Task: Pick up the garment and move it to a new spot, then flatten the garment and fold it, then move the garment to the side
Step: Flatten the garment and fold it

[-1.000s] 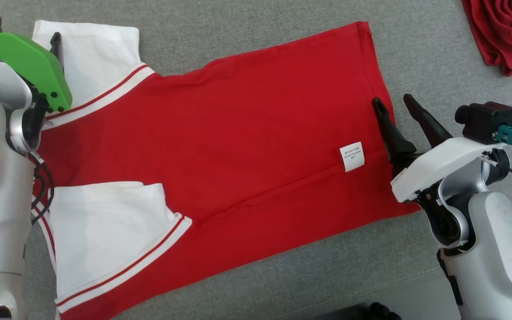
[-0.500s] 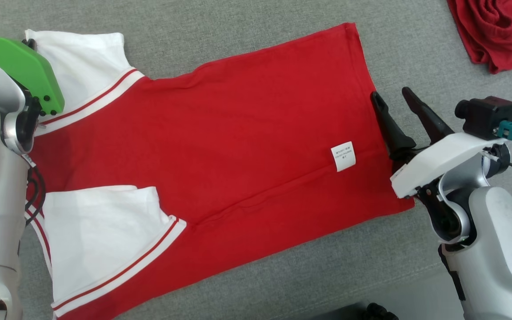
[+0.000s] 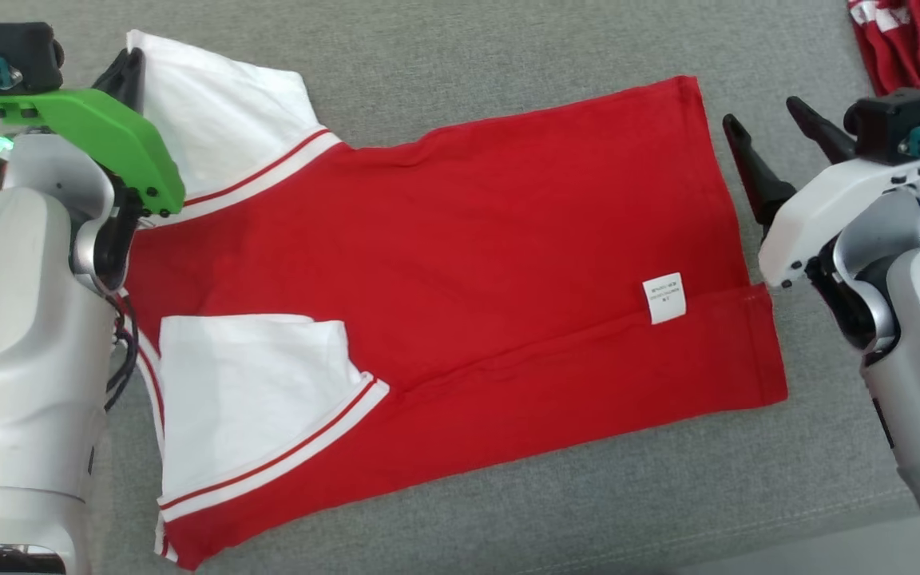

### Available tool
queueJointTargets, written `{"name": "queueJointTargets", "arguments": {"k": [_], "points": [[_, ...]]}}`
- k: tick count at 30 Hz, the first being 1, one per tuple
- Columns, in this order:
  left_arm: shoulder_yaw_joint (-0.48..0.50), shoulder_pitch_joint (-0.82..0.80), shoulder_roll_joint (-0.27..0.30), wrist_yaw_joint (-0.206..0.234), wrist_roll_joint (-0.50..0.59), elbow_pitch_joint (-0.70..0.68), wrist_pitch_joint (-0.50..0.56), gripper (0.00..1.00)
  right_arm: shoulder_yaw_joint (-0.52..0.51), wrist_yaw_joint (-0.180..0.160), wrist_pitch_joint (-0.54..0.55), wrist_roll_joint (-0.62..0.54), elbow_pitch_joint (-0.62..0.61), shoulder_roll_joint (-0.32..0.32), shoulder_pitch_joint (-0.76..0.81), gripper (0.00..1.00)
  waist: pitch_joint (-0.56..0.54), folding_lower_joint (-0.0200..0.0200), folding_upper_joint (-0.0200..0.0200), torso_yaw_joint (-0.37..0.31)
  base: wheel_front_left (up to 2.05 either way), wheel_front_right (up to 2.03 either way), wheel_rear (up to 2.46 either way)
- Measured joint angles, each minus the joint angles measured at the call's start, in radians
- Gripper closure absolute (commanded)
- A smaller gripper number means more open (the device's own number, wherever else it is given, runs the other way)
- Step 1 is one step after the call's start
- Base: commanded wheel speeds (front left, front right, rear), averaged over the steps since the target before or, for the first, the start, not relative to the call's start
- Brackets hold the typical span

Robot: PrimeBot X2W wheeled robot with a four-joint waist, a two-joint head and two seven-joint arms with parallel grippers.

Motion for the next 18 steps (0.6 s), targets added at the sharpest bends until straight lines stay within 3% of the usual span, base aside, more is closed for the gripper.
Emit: {"name": "queueJointTargets", "arguments": {"k": [13,18], "points": [[-0.029,0.069,-0.034,-0.016,-0.036,-0.132,-0.031,1.00,0.121,0.000,0.070,-0.015,0.321,-0.089,-0.227,0.00,0.004,0.0000,0.0000,0.123,0.00,0.00,0.00],[-0.035,0.079,-0.039,-0.016,-0.042,-0.145,-0.033,1.00,0.176,0.000,0.109,0.000,0.412,-0.092,-0.273,0.00,0.024,0.0000,0.0000,0.145,0.00,0.00,0.00]]}}
